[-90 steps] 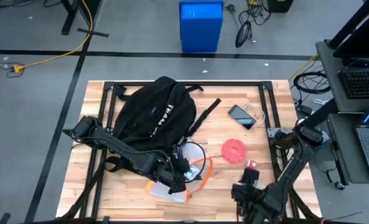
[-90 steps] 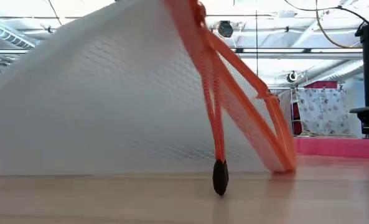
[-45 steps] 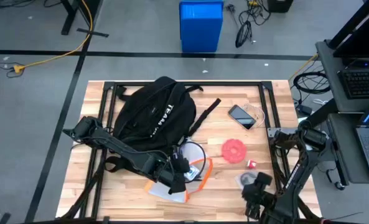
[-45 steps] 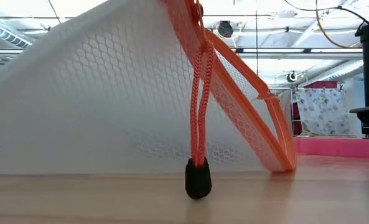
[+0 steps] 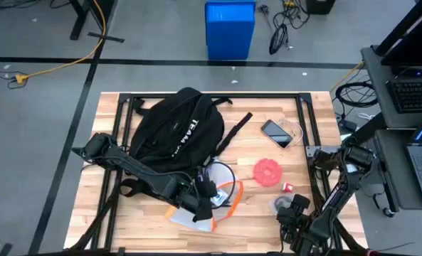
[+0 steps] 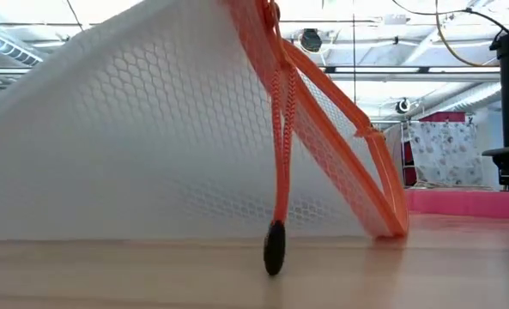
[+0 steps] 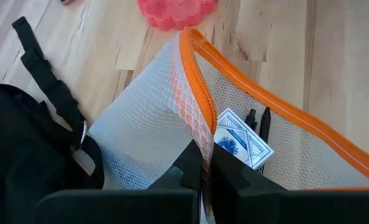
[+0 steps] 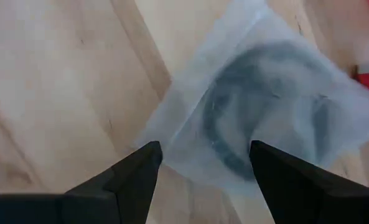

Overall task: Unpack backpack
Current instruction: Put the earphones into the orange zip bag

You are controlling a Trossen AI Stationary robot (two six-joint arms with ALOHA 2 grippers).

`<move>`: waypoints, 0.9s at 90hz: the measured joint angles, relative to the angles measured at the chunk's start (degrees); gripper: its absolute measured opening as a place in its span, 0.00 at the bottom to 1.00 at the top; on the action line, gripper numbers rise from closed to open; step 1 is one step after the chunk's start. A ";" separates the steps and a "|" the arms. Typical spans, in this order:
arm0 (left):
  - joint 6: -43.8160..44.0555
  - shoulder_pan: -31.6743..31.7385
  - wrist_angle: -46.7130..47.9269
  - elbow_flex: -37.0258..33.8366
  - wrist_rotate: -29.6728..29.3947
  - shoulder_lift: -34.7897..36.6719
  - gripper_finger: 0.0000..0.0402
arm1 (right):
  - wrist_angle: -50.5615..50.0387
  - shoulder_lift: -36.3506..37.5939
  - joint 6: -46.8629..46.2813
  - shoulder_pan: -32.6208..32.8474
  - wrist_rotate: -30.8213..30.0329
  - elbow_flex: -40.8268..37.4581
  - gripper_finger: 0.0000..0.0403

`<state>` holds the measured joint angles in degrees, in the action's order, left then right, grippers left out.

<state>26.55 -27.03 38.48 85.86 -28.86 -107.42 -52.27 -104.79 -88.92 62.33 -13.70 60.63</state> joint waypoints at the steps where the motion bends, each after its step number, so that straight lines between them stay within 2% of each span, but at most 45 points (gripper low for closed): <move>1: 0.00 0.00 0.00 0.00 0.00 0.00 0.00 | 0.34 0.02 0.01 -0.02 0.03 -0.28 0.59; 10: 0.00 0.00 -0.01 0.00 0.00 0.00 0.00 | 3.29 0.19 1.59 -0.29 0.78 -2.04 0.56; 18: 0.00 0.00 -0.02 0.00 0.00 0.00 0.00 | 4.70 0.17 2.91 -0.38 0.88 -2.28 0.49; 49: -0.13 0.00 -0.26 0.00 0.00 0.00 0.00 | 5.57 -0.10 8.91 -0.49 1.79 -1.99 0.04; 68: -0.28 0.00 -0.33 0.00 -0.02 0.00 0.00 | 2.49 0.56 12.16 -0.95 1.53 1.11 0.01; 81: -0.28 0.00 -0.48 0.00 -0.02 0.00 0.00 | 2.32 2.20 19.72 -3.01 -3.90 4.99 0.01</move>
<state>26.26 -27.03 38.00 85.86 -28.88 -107.42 -49.95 -102.59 -69.21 59.33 -17.60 65.61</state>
